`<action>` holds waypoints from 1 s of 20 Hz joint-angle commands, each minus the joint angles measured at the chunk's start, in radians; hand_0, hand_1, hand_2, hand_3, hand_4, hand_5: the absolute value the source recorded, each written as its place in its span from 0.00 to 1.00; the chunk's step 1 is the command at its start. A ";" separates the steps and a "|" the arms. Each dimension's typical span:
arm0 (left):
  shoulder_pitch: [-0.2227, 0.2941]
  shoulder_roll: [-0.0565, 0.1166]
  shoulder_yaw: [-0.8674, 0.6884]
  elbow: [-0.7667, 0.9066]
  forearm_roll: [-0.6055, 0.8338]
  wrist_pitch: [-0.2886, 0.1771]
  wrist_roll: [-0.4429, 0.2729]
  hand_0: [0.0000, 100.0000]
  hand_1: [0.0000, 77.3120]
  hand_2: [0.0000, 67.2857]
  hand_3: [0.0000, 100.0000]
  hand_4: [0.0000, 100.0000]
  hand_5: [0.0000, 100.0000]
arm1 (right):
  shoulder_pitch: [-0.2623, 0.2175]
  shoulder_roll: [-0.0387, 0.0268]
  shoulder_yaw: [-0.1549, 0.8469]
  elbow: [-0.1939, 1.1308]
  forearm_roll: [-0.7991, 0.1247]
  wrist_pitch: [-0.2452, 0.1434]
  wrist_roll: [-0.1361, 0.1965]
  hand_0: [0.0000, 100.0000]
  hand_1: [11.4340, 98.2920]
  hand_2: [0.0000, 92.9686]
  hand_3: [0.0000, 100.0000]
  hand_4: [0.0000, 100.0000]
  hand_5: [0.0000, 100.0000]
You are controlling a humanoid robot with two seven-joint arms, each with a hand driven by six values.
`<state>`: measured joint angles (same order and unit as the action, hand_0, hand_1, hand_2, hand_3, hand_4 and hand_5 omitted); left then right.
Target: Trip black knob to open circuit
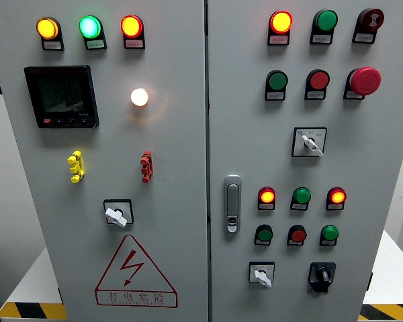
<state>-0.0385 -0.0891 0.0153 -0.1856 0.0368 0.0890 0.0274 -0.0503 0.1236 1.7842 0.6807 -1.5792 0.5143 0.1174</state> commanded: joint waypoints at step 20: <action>0.000 -0.001 0.000 0.000 0.000 0.000 0.000 0.00 0.00 0.29 0.26 0.10 0.09 | -0.082 0.0007 -0.238 0.738 0.010 -0.419 0.127 0.69 0.43 0.00 0.51 0.56 0.60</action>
<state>-0.0384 -0.0891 0.0153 -0.1856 0.0368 0.0890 0.0279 -0.1552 0.1227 1.5598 1.4087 -1.5693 0.1195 0.2478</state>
